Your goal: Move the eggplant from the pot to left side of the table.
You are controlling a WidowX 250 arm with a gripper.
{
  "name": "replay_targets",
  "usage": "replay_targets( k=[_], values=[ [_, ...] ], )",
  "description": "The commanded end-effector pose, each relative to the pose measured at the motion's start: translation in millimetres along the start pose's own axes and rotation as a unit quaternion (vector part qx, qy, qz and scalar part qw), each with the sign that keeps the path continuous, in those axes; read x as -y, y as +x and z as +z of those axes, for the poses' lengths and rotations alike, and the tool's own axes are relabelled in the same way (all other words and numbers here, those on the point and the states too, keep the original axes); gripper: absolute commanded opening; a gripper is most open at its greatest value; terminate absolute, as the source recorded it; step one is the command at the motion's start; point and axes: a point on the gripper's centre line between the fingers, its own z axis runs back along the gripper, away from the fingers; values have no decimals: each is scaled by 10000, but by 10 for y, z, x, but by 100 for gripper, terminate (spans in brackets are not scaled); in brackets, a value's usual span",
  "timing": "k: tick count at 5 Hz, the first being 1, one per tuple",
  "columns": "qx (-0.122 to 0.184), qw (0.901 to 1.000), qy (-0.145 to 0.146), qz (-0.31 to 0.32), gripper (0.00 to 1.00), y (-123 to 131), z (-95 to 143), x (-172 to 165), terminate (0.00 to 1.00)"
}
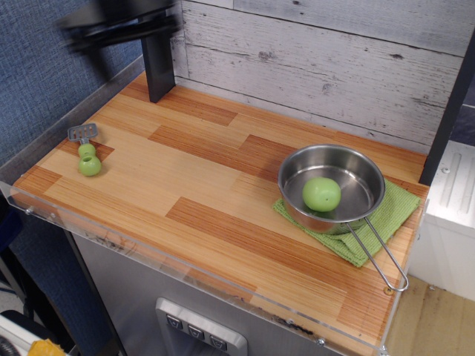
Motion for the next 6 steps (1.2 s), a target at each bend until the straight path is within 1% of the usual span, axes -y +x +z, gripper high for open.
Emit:
replay_targets(
  k=[1,2,3,4,5,6],
  values=[
    [-167,9985,-504,-149,100,-185,102,1016,0],
    [-388,9978,-499,-191,100,-436,0,1134,0],
    [-519,9967,-462,-421,100,-662,-104,1128,0],
    [-562,9956,-393,-642,100,-852,-165,1077,0],
    [-530,9934,-361,-950,100,-1054,-192,1090,0],
    [-614,9914,-413,-1081,100,-1227,-214,1200,0]
  ],
)
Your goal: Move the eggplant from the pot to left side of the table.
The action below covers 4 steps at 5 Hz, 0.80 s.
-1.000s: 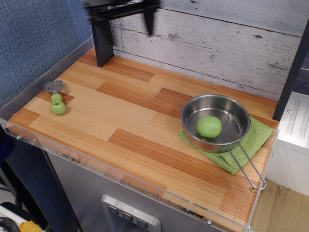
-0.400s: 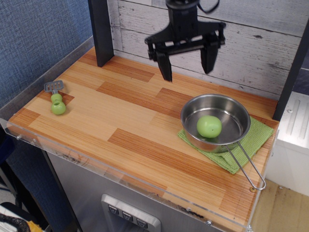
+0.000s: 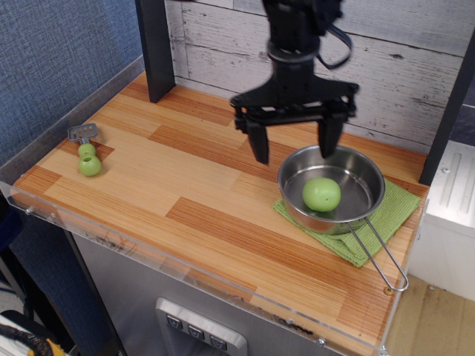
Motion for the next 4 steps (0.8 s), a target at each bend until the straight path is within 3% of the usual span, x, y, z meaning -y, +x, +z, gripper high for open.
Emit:
replay_targets(
  k=[1,4],
  values=[
    [201,9992,-206,-290,100,-146,115,255,0],
    [191,9996,5,-222,100,-47,-54,301,0]
  ],
)
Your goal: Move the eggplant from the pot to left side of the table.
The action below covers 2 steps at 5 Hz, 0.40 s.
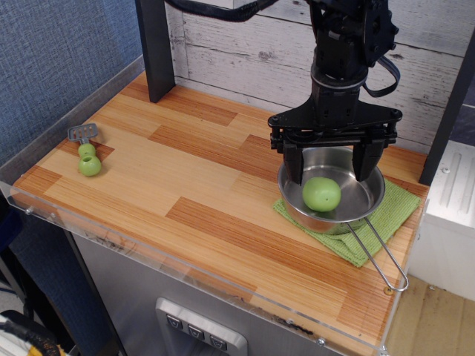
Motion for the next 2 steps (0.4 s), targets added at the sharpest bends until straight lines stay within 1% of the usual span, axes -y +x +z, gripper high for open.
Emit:
replay_targets(
  k=[1,2],
  values=[
    [176,9998,108,-24,100,145,10,23,0],
    [169,9997,186,-58,100,181,-69,48,0]
  ],
)
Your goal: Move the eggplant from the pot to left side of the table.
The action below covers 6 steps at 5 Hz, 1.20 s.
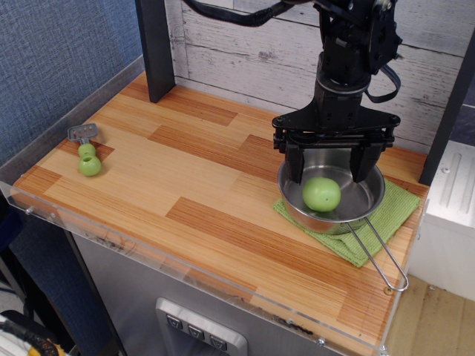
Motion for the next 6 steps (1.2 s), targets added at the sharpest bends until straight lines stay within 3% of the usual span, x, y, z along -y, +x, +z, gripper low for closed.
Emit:
replay_targets(
  k=[1,3,4,6],
  values=[
    [70,9999,1,-73,100,68,-2,65,0],
    [-52,9998,77,-174,100,-40,-104,45,0],
    [-9,9997,194,-163,0,-56,-66,36,0],
    [130,9997,127,-183,0,-24,87,2,0]
  ],
)
